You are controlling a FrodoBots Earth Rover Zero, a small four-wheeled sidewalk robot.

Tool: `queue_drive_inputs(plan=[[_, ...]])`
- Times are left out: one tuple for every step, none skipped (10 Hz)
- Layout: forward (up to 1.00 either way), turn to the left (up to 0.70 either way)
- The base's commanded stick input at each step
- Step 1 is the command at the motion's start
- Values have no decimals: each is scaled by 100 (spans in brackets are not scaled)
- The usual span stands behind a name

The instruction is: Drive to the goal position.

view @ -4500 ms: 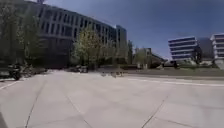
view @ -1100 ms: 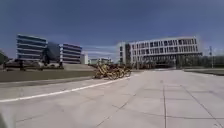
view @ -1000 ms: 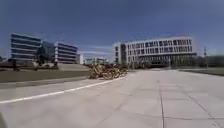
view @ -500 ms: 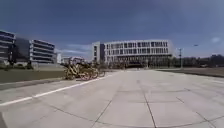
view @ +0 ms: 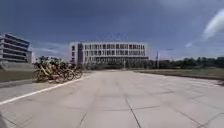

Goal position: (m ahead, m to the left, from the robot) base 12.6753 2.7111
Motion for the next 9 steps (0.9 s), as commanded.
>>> queue_drive_inputs(plan=[[70, -36], [70, -36], [70, -36], [70, -36], [70, -36], [70, -36], [70, -36], [70, -36], [70, -36]])
